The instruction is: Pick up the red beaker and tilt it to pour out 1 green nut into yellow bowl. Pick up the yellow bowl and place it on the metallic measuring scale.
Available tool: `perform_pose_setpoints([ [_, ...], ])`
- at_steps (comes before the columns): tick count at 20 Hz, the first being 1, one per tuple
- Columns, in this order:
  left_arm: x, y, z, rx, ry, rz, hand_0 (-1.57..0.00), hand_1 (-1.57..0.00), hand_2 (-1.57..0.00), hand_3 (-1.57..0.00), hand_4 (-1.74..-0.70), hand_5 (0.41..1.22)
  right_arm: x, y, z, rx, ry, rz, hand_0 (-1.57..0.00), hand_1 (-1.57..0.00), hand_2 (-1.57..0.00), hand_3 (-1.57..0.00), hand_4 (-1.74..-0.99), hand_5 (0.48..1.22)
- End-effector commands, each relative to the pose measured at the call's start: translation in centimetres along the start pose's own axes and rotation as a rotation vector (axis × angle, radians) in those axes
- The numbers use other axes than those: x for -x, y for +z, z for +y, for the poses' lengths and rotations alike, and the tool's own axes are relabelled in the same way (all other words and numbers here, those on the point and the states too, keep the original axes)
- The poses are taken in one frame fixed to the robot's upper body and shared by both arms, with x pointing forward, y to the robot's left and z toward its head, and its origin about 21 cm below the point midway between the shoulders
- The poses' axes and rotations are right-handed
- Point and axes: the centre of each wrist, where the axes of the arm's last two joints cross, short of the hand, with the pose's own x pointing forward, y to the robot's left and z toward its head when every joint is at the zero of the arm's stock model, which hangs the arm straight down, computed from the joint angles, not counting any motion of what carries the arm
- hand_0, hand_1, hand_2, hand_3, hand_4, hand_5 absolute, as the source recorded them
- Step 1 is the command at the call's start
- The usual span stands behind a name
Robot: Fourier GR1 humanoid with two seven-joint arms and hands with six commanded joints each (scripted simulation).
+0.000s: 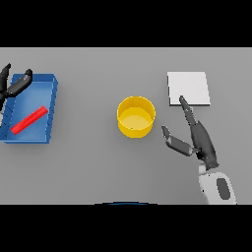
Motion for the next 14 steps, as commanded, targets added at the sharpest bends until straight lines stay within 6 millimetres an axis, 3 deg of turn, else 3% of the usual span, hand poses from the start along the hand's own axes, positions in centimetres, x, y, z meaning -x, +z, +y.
perform_pose_setpoints([
  [1,0.1,-0.1,0.0,0.000,0.002,0.003,-0.03,-0.02,-0.02,-0.02,-0.71,0.685,-0.1,-0.2,-0.1,-0.047,0.033,-0.023,0.00,0.00,0.00,0.00,-1.137,0.717],
  [6,0.1,0.0,0.0,0.013,0.031,-0.027,-0.01,-0.01,-0.01,-0.01,-0.72,0.667,-2.1,-3.6,-1.0,-0.338,0.427,-0.068,0.00,0.00,0.00,0.00,-1.216,0.704],
  [11,0.1,0.0,0.2,0.019,0.023,-0.012,0.00,0.00,0.00,0.00,-0.71,0.672,-4.3,-6.8,-0.1,-0.600,0.761,-0.233,0.00,0.00,0.00,0.00,-1.228,0.703],
  [14,-0.2,0.0,0.3,0.026,0.033,-0.030,0.00,0.00,0.00,0.00,-0.71,0.682,-4.3,-8.2,0.7,-0.733,0.871,-0.259,0.00,0.00,0.00,0.00,-1.213,0.705],
])
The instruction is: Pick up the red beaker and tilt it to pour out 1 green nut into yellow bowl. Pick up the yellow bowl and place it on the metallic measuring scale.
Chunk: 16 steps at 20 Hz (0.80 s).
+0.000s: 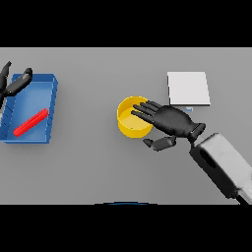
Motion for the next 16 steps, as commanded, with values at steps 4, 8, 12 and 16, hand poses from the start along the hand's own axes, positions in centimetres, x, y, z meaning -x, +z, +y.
perform_pose_setpoints([
  [4,0.0,0.2,-0.2,0.006,0.012,0.005,0.00,0.00,0.00,0.00,-0.72,0.688,0.2,-2.0,-0.3,-0.130,0.091,-0.036,0.00,0.00,0.00,0.00,-1.219,0.705],
  [8,0.4,0.4,-0.2,0.011,0.021,-0.002,0.00,0.00,0.00,0.00,-0.72,0.686,-0.2,-4.1,0.2,-0.231,0.162,-0.026,0.00,0.00,0.00,0.00,-1.226,0.702],
  [12,0.7,0.5,0.3,0.005,0.013,0.002,0.00,0.00,0.00,0.00,-0.72,0.688,0.1,-5.4,-0.3,-0.305,0.213,-0.016,0.00,0.00,0.00,0.00,-1.259,0.714],
  [16,0.5,0.5,0.2,0.010,0.019,-0.008,0.00,0.00,0.00,0.00,-0.72,0.686,-0.1,-6.7,0.0,-0.368,0.232,0.001,0.00,0.00,0.00,0.00,-1.281,0.740],
])
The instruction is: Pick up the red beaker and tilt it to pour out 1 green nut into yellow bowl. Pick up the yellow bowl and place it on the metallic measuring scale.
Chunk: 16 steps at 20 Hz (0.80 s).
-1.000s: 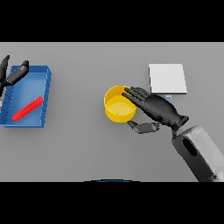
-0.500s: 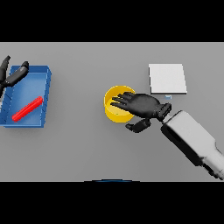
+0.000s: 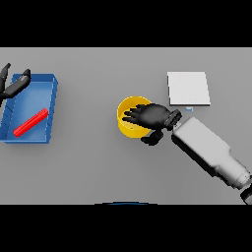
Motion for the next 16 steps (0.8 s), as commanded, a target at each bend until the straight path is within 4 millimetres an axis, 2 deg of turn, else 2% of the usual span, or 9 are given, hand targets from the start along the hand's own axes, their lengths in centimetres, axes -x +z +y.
perform_pose_setpoints([
  [1,-0.13,0.02,0.43,-0.009,-0.002,0.003,0.00,0.00,0.00,0.00,-0.72,0.688,-0.12,-0.01,0.10,-0.015,-0.006,-0.003,0.00,0.00,0.00,0.00,-1.290,0.746],
  [5,0.15,0.11,-0.11,0.002,0.009,-0.004,0.00,0.00,0.00,0.00,-0.71,0.686,0.02,-0.11,-0.27,-0.020,-0.046,0.015,0.00,-0.02,-0.02,-0.04,-1.336,0.810],
  [6,0.05,0.09,0.18,0.000,0.011,-0.006,0.00,0.00,0.00,0.00,-0.71,0.689,-0.29,-0.52,-0.14,-0.028,-0.051,0.017,-0.11,-0.10,-0.09,-0.10,-1.360,0.842],
  [7,0.41,0.22,-0.05,0.004,0.006,-0.003,0.00,0.00,0.00,0.00,-0.71,0.691,-0.29,-0.60,-0.04,-0.030,-0.049,0.007,-0.29,-0.24,-0.18,-0.17,-1.387,0.873],
  [8,0.41,0.17,0.10,0.001,0.010,0.000,0.00,0.00,0.00,0.00,-0.72,0.692,-0.19,-0.63,0.00,-0.033,-0.042,0.001,-0.54,-0.47,-0.31,-0.26,-1.420,0.943],
  [9,0.43,0.11,0.24,-0.003,0.015,0.003,0.00,0.00,0.00,0.00,-0.72,0.692,-0.18,-0.62,0.09,-0.036,-0.029,-0.001,-0.75,-0.69,-0.48,-0.35,-1.454,0.999],
  [11,-0.27,0.12,0.43,-0.007,0.005,-0.010,0.00,0.00,0.00,0.00,-0.72,0.693,0.08,-0.67,0.18,-0.033,-0.040,-0.028,-1.05,-1.01,-0.87,-0.57,-1.552,1.079],
  [13,0.07,0.21,0.53,-0.005,0.014,-0.012,0.00,0.00,0.00,0.00,-0.72,0.696,0.19,-0.33,0.22,-0.023,-0.044,-0.043,-1.23,-1.21,-1.12,-0.83,-1.614,1.130],
  [16,0.08,0.18,0.60,-0.012,0.014,-0.014,0.00,0.00,0.00,0.00,-0.72,0.694,0.03,-0.45,0.10,-0.010,-0.024,-0.025,-1.40,-1.39,-1.22,-1.12,-1.676,1.174],
])
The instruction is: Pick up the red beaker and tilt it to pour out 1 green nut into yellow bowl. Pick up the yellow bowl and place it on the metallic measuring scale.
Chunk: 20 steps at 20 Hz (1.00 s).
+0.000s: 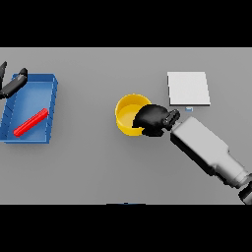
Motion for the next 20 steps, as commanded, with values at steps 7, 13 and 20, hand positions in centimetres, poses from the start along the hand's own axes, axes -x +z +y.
perform_pose_setpoints([
  [7,0.0,-0.2,0.2,0.014,-0.008,0.003,0.00,0.00,0.00,0.00,-0.72,0.695,0.7,1.1,-0.7,0.044,-0.021,0.015,-1.53,-1.53,-1.33,-1.32,-1.727,1.211],
  [13,0.0,0.1,-0.5,0.010,-0.019,0.014,0.00,0.00,0.00,0.00,-0.72,0.692,1.6,4.4,-3.4,0.091,-0.046,0.060,-1.56,-1.56,-1.43,-1.23,-1.737,1.218],
  [20,0.2,0.3,-0.1,0.019,-0.019,0.014,0.00,0.00,0.00,0.00,-0.72,0.688,2.2,6.7,-4.1,0.158,-0.056,0.145,-1.56,-1.57,-1.52,-1.16,-1.740,1.220],
])
